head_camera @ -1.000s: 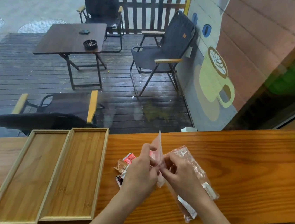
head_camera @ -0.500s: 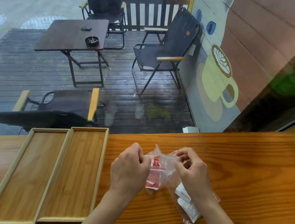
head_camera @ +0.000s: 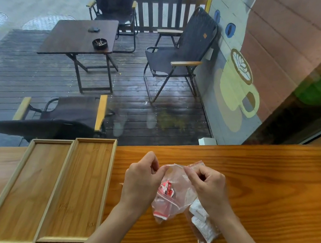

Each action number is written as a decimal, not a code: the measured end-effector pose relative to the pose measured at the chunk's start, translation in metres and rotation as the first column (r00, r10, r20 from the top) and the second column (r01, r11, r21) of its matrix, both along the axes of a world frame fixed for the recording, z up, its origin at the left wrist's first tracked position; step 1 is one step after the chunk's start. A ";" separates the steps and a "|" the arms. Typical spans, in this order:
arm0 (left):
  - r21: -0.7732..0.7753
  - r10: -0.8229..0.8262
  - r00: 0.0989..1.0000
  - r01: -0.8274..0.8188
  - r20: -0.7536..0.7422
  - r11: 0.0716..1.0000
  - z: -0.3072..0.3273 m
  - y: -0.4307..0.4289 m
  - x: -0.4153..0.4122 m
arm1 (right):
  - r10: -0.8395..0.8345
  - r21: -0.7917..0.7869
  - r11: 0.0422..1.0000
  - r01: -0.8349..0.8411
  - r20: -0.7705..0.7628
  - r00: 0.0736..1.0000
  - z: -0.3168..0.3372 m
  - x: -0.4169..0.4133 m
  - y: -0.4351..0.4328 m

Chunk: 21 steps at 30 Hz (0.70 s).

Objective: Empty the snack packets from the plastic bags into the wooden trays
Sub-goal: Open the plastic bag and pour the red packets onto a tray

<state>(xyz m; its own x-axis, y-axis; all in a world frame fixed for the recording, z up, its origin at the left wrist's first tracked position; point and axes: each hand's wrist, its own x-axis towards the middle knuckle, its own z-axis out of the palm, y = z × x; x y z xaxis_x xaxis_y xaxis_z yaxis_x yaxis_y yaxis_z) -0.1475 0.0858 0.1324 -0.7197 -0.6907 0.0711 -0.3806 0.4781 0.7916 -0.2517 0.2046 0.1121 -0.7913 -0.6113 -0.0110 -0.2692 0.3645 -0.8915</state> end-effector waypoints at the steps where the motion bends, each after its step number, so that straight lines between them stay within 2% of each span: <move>1: -0.003 0.006 1.000 -0.006 0.008 1.000 0.001 0.001 -0.001 | 0.003 0.012 1.000 -0.002 -0.021 1.000 0.000 0.001 -0.001; 3: -0.026 0.016 0.999 -0.014 0.050 1.000 0.008 0.005 -0.003 | 0.011 0.027 1.000 -0.010 -0.050 0.999 0.001 0.004 -0.003; 5: -0.149 0.036 0.995 -0.021 0.094 0.989 0.018 0.010 -0.001 | -0.005 0.020 1.000 0.006 -0.032 0.999 0.003 0.005 -0.004; 7: -0.292 0.000 0.999 0.015 0.050 0.956 0.029 0.019 0.007 | -0.047 0.000 0.999 0.047 0.009 0.999 0.006 0.006 -0.006; 8: -0.315 -0.046 0.998 0.058 0.046 0.947 0.034 0.026 0.012 | -0.065 -0.006 0.998 0.066 0.025 0.998 0.008 0.006 -0.007; 12: -0.274 -0.174 0.938 0.259 0.300 0.926 0.039 0.058 0.030 | -0.063 0.027 0.998 0.063 0.024 0.998 0.011 0.005 -0.008; 14: -0.223 -0.211 0.900 0.311 0.382 0.924 0.032 0.060 0.034 | -0.033 0.068 0.997 0.033 -0.006 0.999 0.011 0.004 -0.008; 18: -0.228 -0.188 0.919 0.277 0.347 0.933 0.028 0.047 0.039 | 0.112 0.010 0.994 -0.112 -0.003 0.994 0.018 -0.001 -0.008; 21: -0.268 -0.255 0.907 0.351 0.334 0.897 0.030 0.038 0.045 | 0.369 0.033 0.929 -0.369 0.005 0.929 0.029 -0.016 -0.001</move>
